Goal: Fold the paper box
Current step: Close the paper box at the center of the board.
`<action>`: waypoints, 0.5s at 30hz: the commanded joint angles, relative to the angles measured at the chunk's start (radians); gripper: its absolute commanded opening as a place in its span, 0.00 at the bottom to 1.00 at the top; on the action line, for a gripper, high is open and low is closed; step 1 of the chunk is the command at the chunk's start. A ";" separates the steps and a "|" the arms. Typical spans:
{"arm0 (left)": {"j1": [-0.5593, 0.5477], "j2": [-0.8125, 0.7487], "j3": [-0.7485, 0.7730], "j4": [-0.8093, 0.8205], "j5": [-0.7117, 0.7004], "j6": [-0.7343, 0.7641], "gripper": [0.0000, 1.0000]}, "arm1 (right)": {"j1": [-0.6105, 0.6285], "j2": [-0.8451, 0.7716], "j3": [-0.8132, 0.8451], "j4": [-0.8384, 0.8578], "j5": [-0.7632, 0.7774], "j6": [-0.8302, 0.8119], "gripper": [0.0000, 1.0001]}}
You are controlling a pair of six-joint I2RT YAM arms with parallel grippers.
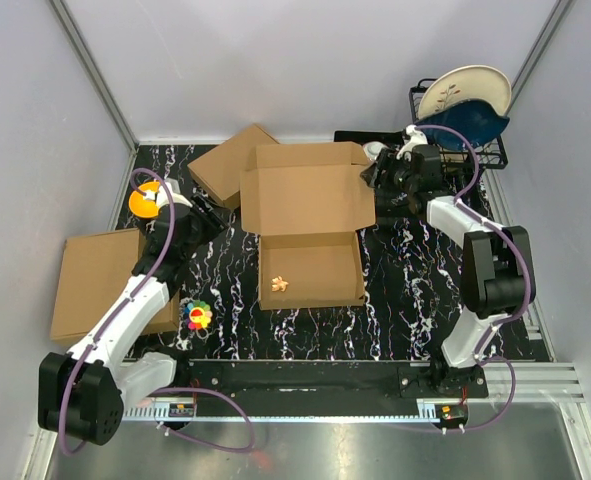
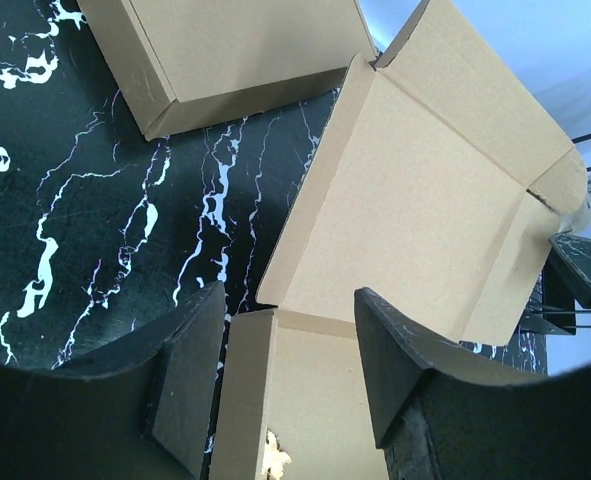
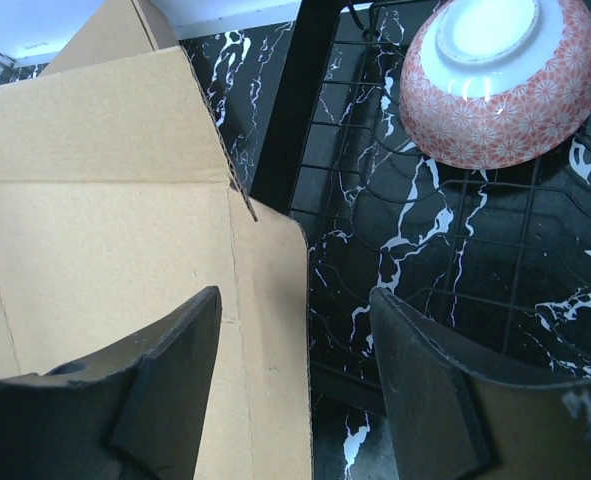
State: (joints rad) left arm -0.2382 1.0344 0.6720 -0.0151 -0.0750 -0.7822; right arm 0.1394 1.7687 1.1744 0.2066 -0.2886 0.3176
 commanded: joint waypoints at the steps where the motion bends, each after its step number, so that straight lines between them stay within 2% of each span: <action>1: 0.007 -0.002 0.008 0.070 0.021 0.015 0.57 | -0.015 0.029 0.016 0.042 -0.017 0.008 0.66; 10: 0.010 0.001 0.011 0.075 0.017 0.018 0.57 | 0.015 0.046 0.036 0.025 -0.058 0.003 0.54; 15: 0.020 0.023 0.037 0.072 0.009 0.018 0.57 | 0.035 0.022 0.007 0.033 -0.026 0.006 0.40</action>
State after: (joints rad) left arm -0.2317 1.0412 0.6720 0.0025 -0.0738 -0.7815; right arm 0.1566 1.8114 1.1744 0.2165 -0.3321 0.3187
